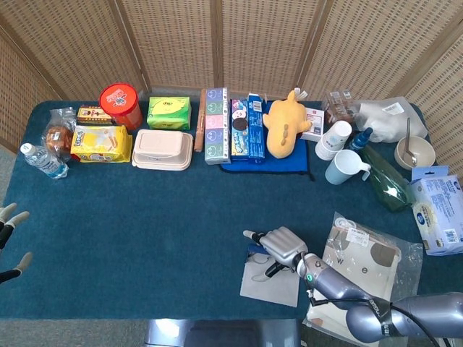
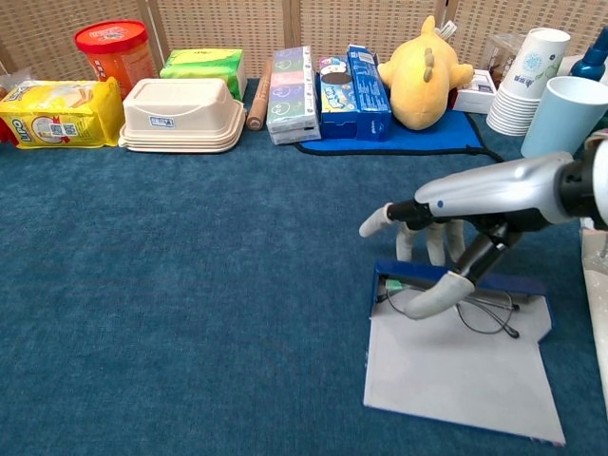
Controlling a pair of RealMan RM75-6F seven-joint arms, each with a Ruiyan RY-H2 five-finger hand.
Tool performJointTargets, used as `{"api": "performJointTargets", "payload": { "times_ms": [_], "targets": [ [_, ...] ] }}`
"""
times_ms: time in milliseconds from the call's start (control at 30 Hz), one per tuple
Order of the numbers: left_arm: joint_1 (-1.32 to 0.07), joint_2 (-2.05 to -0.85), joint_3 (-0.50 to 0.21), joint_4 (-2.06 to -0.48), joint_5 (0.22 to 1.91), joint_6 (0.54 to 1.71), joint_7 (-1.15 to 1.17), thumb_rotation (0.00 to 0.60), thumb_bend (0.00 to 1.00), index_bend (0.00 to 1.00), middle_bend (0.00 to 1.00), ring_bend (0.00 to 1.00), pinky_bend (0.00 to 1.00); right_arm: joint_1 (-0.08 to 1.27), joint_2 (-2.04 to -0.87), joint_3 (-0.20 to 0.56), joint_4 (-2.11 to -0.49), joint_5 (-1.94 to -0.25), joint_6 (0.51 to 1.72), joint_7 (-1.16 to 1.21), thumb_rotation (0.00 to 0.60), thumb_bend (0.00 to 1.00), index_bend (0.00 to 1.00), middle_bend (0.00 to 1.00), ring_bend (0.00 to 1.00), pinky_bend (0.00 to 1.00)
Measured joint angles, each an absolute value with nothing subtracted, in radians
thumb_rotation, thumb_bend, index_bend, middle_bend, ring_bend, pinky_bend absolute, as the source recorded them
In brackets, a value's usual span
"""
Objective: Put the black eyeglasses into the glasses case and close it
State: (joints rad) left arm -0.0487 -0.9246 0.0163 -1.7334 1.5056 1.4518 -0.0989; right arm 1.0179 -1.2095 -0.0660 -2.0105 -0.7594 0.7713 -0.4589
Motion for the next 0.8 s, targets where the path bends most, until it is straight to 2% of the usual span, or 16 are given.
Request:
{"api": "performJointTargets", "payload": {
  "times_ms": [267, 800],
  "targets": [
    [-0.051, -0.93, 0.017, -1.728, 1.511, 1.449, -0.104, 0.6, 0.31, 0.12, 0.04, 0.0, 0.0, 0.993, -1.19, -0.102, -2.069, -0.789, 0.8, -0.467, 0.248, 0.16, 0.0, 0.28, 0.37, 0.38],
    [-0.038, -0.926, 0.023, -1.73, 1.514, 1.461, -0.105, 0.6, 0.31, 0.12, 0.04, 0.0, 0.0, 0.982, -1.232, -0.117, -2.075, -0.849, 0.779, -0.461, 0.242, 0.16, 0.0, 0.28, 0.37, 0.38]
  ]
}}
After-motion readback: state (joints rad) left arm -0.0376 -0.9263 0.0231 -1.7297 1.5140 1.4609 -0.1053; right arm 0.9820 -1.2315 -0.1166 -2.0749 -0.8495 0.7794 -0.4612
